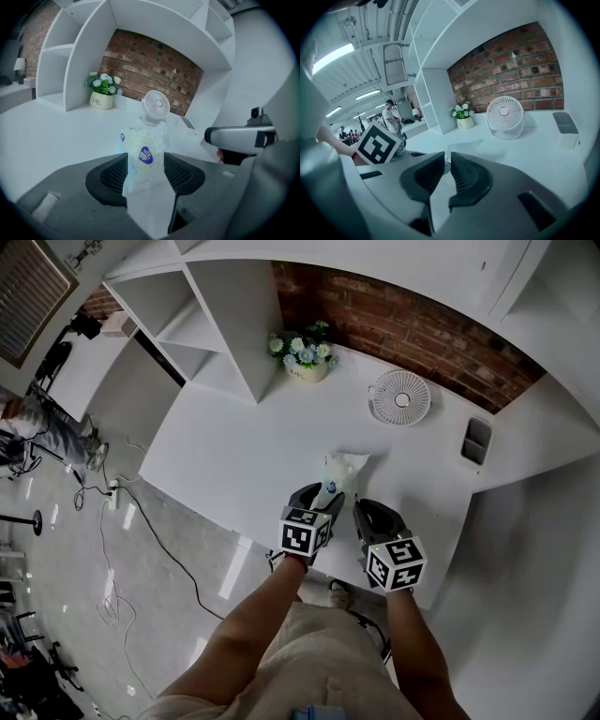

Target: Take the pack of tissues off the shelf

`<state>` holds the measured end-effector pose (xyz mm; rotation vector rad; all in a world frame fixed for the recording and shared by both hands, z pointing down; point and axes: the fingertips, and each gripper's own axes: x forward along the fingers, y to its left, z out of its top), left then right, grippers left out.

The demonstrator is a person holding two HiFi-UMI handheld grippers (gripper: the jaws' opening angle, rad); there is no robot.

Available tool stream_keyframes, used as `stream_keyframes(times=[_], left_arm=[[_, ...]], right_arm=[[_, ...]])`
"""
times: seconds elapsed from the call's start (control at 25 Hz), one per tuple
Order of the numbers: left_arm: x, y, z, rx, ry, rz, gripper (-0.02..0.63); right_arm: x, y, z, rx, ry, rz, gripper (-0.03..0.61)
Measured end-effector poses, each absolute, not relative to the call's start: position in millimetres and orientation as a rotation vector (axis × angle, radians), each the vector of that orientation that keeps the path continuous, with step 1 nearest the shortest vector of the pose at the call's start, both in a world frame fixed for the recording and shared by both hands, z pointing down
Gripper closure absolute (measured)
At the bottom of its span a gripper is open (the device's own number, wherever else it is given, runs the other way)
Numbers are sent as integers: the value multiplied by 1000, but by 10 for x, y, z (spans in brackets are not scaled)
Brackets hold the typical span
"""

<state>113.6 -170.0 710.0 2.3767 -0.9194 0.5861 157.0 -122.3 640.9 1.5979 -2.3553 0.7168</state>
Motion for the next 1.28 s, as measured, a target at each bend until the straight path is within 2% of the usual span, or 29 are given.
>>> stream_keyframes(times=[1.04,1.16,1.28], left_arm=[[1035,-1522,6679,2430,-969,518,390],[1017,-1466,6612,2442,-965,504,411],[997,-1445,6526,2461,-974,501,479]], right_arm=[[1552,-1136,6252,1576,-2394,698,531],[1558,-1093,6232,1576,-2393,695,531],[1566,-1064,6204,1577,-2395,694,531]])
